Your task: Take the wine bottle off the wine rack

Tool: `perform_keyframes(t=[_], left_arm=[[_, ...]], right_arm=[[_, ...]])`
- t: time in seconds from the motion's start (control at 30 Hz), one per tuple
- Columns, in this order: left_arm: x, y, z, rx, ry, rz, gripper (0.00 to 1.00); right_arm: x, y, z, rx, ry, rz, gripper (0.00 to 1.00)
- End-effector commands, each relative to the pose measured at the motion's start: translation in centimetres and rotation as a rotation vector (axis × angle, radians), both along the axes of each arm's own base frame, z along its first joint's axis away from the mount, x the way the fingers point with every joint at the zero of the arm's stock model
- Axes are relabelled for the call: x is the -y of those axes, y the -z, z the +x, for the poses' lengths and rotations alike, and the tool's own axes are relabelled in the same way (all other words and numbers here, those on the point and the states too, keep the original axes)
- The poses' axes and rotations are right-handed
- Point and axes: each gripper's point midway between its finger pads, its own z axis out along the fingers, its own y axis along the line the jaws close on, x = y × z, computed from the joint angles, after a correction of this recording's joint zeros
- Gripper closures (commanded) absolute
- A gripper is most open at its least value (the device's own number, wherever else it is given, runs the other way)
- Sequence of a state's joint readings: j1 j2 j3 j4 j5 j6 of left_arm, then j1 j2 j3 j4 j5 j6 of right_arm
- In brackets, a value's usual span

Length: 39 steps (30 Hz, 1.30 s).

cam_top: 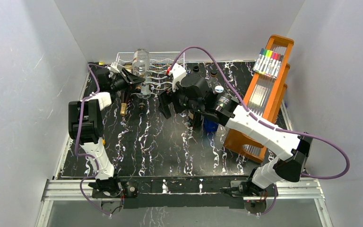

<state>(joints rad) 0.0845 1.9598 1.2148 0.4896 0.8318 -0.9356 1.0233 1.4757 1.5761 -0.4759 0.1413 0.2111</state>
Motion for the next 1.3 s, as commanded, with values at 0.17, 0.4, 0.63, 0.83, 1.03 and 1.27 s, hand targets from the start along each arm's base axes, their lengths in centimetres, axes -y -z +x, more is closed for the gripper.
perform_keyframes(t=[0.17, 0.4, 0.63, 0.83, 1.03, 1.27], left_arm=[[1.0, -6.4, -0.7, 0.156, 0.069, -0.062, 0.82], [0.7, -9.7, -2.8, 0.218, 0.078, -0.085, 1.00], [0.7, -12.0, -5.4, 0.259, 0.109, -0.075, 1.00], [1.0, -13.0, -7.6, 0.260, 0.134, -0.053, 1.00], [1.5, -14.6, -10.0, 0.285, 0.170, -0.053, 1.00], [1.7, -14.9, -13.1, 0.280, 0.182, 0.023, 1.00]], right_arm=[[0.6, -3.9, -0.2, 0.060, 0.018, 0.105, 0.02], [1.3, -4.0, -0.1, 0.079, 0.041, 0.107, 0.02], [1.3, -4.0, 0.1, 0.088, 0.043, 0.108, 0.02], [1.0, -3.5, 0.3, 0.097, 0.042, 0.091, 0.02], [0.8, -3.3, 0.5, 0.099, 0.038, 0.086, 0.02], [1.0, -2.7, 1.5, 0.166, 0.051, 0.051, 0.02]])
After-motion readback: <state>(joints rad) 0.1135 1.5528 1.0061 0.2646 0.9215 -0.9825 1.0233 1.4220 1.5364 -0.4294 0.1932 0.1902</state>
